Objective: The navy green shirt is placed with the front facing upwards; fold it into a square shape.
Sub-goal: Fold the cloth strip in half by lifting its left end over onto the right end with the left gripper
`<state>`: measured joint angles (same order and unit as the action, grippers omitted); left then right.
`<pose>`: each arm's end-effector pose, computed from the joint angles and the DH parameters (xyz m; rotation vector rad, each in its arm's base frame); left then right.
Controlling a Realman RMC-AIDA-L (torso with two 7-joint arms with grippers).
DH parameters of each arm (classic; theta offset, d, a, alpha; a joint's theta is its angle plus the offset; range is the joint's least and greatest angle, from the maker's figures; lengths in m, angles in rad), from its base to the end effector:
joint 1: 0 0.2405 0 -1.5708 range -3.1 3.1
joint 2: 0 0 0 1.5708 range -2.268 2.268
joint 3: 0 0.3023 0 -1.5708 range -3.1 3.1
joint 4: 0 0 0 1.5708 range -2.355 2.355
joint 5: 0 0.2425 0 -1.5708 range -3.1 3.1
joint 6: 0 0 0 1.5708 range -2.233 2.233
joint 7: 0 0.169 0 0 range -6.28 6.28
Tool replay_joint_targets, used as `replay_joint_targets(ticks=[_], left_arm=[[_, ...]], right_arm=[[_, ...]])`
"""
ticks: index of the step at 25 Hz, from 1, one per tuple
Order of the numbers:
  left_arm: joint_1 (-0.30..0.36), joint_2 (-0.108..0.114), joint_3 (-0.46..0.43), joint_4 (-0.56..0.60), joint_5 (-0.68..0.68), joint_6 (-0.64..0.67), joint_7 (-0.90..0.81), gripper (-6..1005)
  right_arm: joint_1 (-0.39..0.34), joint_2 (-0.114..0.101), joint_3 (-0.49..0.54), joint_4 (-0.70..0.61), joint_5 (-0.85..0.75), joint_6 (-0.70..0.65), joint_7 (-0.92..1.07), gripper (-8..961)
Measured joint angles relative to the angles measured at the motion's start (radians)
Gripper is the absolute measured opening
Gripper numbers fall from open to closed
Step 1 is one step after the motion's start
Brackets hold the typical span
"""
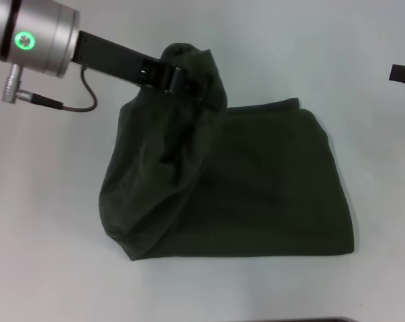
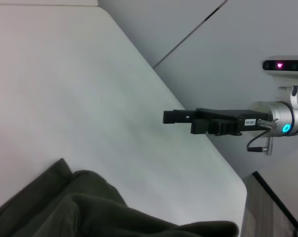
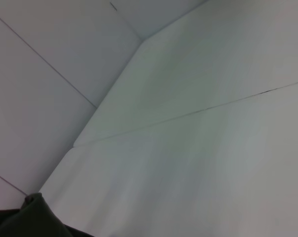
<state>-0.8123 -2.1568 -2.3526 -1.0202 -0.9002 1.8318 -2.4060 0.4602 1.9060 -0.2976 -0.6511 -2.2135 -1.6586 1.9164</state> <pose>-0.1537 0.4133 -0.0394 2.7148 1.2575 0.3149 0.4006 0.3613 0.0762 -2.2497 1.4514 0.7538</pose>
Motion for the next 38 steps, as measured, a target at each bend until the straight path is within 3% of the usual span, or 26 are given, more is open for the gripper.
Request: replay_joint_targets(ticks=[21, 38], left_arm=[[-0.013, -0.009, 0.19, 0.144, -0.169, -0.174, 0.025, 17], [-0.032, -0.012, 0.281, 0.237, -0.242, -0.285, 0.036, 18]], right_arm=[[-0.002, -0.001, -0.01, 0.001, -0.005, -0.001, -0.005, 895], [-0.01, 0.004, -0.011, 0.002, -0.004, -0.01, -0.005, 896]])
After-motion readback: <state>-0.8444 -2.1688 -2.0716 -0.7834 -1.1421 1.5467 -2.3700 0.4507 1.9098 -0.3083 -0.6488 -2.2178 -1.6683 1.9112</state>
